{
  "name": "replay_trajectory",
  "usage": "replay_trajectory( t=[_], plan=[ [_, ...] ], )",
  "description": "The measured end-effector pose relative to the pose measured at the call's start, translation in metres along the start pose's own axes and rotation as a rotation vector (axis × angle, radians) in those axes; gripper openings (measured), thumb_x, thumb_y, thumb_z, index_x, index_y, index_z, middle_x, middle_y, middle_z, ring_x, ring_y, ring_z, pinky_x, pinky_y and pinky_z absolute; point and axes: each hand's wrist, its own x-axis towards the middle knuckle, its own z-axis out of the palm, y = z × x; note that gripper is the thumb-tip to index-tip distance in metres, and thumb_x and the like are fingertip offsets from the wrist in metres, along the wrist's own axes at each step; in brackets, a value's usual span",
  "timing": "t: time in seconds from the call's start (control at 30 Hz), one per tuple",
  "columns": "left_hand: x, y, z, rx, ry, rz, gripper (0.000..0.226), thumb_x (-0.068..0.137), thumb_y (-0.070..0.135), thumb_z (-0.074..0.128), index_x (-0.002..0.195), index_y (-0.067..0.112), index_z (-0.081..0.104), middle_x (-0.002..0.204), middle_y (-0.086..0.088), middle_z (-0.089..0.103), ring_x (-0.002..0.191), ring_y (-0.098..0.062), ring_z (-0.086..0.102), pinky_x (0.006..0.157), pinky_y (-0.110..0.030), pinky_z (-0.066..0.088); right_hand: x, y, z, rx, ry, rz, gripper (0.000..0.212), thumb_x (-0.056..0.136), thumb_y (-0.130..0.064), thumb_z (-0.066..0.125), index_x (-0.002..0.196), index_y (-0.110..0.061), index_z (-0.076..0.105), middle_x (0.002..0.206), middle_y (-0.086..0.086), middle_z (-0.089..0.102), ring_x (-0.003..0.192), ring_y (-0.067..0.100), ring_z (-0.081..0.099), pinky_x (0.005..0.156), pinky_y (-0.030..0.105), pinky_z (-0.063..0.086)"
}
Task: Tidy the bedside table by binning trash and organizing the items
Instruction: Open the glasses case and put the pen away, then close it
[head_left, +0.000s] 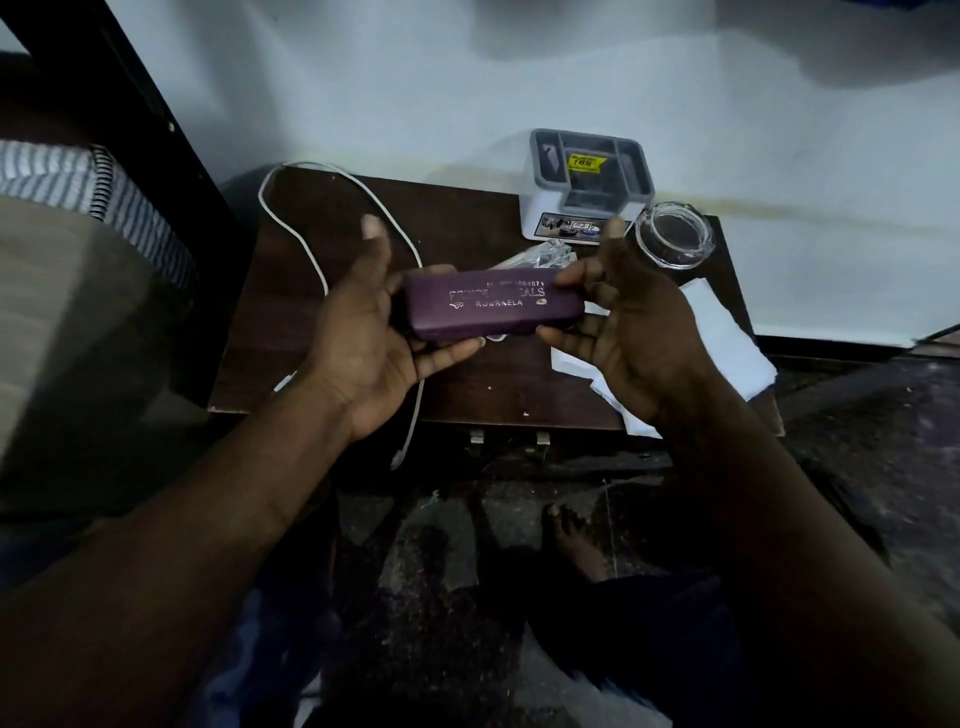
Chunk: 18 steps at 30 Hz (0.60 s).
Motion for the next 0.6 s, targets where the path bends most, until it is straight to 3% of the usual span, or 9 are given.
replay_trajectory(
  t=[0.1,0.17,0.27,0.43,0.6],
  plan=[
    [0.0011,-0.0034,-0.0003,0.047,-0.010,0.068,0.024,0.095,0.027,0.067,0.114,0.012,0.066,0.097,-0.003,0.075,0.089,-0.017,0.073,0.076,-0.036,0.063,0.0035,0.0032,0.0017,-0.043,-0.021,-0.030,0.016,0.101,-0.016,0.064,0.086,-0.012,0.065,0.084,0.001,0.071,0.080,0.020,0.069,0.070,0.032,0.061],
    [0.0025,-0.0043,-0.0008,0.049,0.016,0.099,0.025,0.091,0.012,0.071,0.116,0.012,0.066,0.097,-0.003,0.074,0.085,-0.016,0.073,0.074,-0.035,0.062,0.0048,0.0041,0.0028,-0.089,-0.025,-0.053,0.008,0.097,-0.004,0.067,0.095,-0.010,0.062,0.090,0.006,0.070,0.079,0.016,0.070,0.069,0.030,0.061],
    [0.0028,-0.0036,-0.0013,0.047,0.039,0.124,0.028,0.091,0.007,0.070,0.119,0.010,0.066,0.105,-0.007,0.073,0.083,-0.017,0.075,0.073,-0.036,0.063,0.0046,0.0042,0.0050,-0.123,0.000,-0.046,0.024,0.096,-0.008,0.071,0.114,-0.008,0.055,0.101,0.015,0.073,0.078,0.024,0.075,0.070,0.033,0.062],
    [0.0014,-0.0027,-0.0006,0.048,0.056,0.177,0.032,0.091,0.000,0.068,0.122,0.009,0.067,0.117,-0.011,0.067,0.084,-0.020,0.074,0.072,-0.037,0.063,0.0041,0.0063,0.0086,-0.180,0.001,-0.073,0.032,0.098,-0.015,0.070,0.123,-0.001,0.056,0.086,0.012,0.077,0.065,0.023,0.076,0.060,0.026,0.060],
    [0.0017,-0.0029,-0.0011,0.099,0.055,0.204,0.027,0.092,0.003,0.070,0.118,0.011,0.067,0.111,-0.008,0.069,0.084,-0.018,0.073,0.070,-0.033,0.063,0.0049,0.0082,0.0100,-0.133,0.034,-0.064,0.033,0.096,-0.015,0.072,0.123,-0.001,0.057,0.083,0.008,0.078,0.065,0.022,0.074,0.059,0.024,0.057]
  ],
)
